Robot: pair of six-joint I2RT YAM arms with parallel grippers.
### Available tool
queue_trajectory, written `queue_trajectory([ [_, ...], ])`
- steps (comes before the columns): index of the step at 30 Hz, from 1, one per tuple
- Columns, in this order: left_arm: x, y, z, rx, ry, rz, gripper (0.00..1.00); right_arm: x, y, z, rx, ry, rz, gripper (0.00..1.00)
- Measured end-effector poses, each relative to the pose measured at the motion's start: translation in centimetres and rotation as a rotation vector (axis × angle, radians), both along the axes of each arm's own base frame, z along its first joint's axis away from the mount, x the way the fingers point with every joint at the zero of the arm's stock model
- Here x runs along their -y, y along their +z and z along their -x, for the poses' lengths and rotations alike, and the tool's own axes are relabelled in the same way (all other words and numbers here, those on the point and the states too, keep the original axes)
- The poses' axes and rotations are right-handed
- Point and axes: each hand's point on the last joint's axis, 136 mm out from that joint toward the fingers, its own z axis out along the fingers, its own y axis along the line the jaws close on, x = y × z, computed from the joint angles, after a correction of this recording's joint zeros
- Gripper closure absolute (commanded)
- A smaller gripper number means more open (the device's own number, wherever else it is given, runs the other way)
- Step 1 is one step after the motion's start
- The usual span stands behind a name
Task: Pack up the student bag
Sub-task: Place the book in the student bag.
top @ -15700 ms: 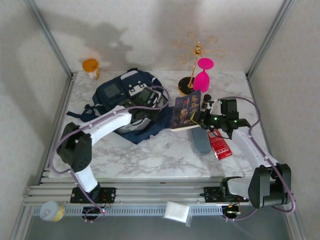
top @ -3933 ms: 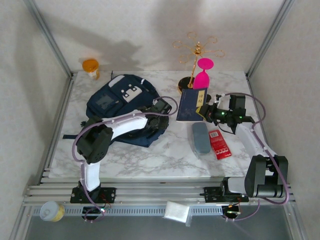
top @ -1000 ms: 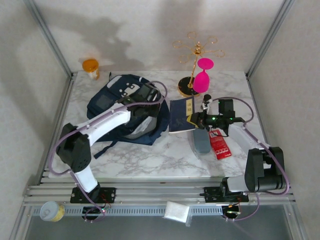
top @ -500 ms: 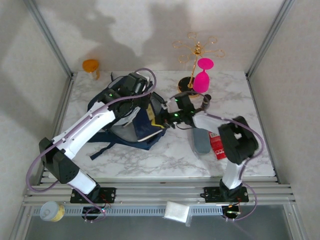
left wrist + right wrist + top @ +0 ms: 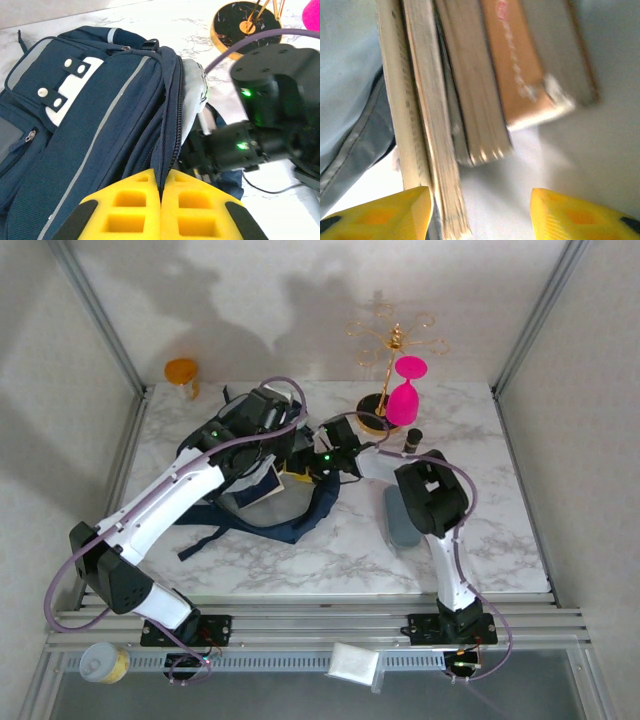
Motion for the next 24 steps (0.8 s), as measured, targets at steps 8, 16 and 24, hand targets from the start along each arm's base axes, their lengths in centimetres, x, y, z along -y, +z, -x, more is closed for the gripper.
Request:
queue_trajectory([
  [8, 0.3, -0.3, -0.3, 0.005, 0.008, 0.030, 1.00, -1.2, 3.2, 6.2, 0.095, 0.019, 0.053, 0.67],
  [16, 0.7, -0.3, -0.7, -0.003, 0.030, 0.060, 1.00, -7.4, -2.5, 9.1, 0.027, 0.092, 0.075, 0.93],
  [24, 1.2, 0.0, -1.2, -0.017, 0.082, 0.151, 1.00, -7.4, -0.3, 1.4, 0.139, -0.121, -0.016, 0.96],
])
